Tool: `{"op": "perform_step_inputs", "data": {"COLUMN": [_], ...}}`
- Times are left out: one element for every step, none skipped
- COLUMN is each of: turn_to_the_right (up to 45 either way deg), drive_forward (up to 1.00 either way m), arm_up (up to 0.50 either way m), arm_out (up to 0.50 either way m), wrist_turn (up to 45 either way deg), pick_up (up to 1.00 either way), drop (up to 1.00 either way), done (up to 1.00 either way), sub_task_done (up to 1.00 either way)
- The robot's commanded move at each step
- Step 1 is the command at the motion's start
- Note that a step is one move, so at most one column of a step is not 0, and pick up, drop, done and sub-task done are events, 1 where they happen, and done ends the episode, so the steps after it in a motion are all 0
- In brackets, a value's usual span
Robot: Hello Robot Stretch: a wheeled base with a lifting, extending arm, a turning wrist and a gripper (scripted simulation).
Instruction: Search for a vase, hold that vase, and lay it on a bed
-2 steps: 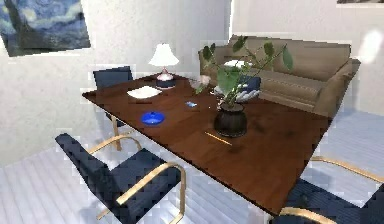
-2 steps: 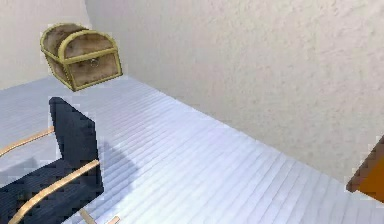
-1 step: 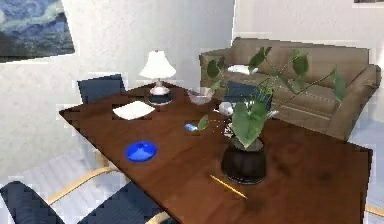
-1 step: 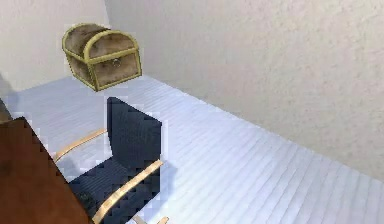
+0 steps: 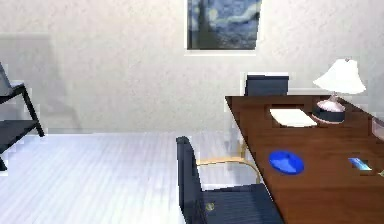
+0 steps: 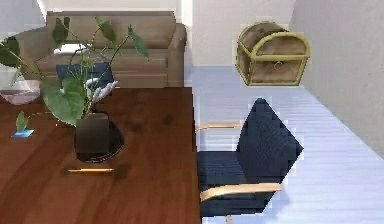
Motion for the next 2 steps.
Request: {"op": "perform_step_inputs", "data": {"turn_to_the_right": [-45.0,-12.0], "drive_forward": [0.00,0.00], "arm_up": [0.00,0.00], "arm_out": [0.00,0.00], "wrist_turn": [0.0,0.0], "pick_up": [0.00,0.00], "drop": [0.00,0.00], "done": [0.00,0.00], "sub_task_done": [0.00,0.00]}}
